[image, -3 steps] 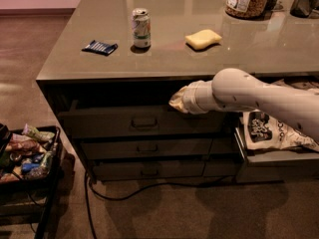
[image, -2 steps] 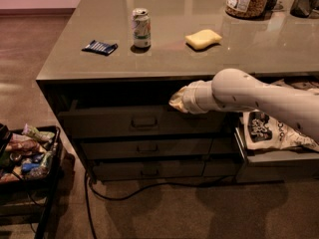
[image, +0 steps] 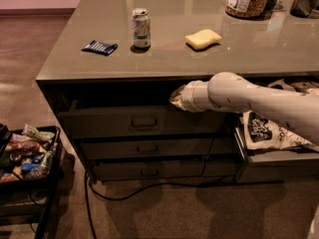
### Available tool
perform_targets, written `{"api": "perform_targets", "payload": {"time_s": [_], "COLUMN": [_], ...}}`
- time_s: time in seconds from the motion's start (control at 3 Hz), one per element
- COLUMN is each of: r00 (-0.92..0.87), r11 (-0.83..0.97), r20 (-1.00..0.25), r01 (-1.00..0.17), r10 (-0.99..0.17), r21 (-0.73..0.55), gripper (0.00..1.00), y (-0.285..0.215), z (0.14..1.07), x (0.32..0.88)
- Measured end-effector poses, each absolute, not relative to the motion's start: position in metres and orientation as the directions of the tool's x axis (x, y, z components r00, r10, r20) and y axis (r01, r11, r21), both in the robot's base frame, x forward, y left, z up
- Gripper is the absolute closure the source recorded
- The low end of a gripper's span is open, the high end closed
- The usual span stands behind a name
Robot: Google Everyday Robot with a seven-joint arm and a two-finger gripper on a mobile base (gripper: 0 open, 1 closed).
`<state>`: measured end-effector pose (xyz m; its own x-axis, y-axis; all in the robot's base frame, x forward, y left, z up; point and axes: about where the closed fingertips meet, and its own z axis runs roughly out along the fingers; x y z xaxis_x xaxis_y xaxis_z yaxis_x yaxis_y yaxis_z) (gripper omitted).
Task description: Open top drawer
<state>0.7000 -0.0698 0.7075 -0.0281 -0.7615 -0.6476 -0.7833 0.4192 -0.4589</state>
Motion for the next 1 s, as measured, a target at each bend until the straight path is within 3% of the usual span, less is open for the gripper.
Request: {"api": "perform_targets", "payload": {"time_s": [1.0], "r00": [-0.013], "r11": [0.432], "r20": [-0.673], "r01": [-0.775], "r10": [-0.740], "r21": [-0.461], "gripper": [1.00], "y": [-0.078], "z": [0.688], "x": [0.719]}}
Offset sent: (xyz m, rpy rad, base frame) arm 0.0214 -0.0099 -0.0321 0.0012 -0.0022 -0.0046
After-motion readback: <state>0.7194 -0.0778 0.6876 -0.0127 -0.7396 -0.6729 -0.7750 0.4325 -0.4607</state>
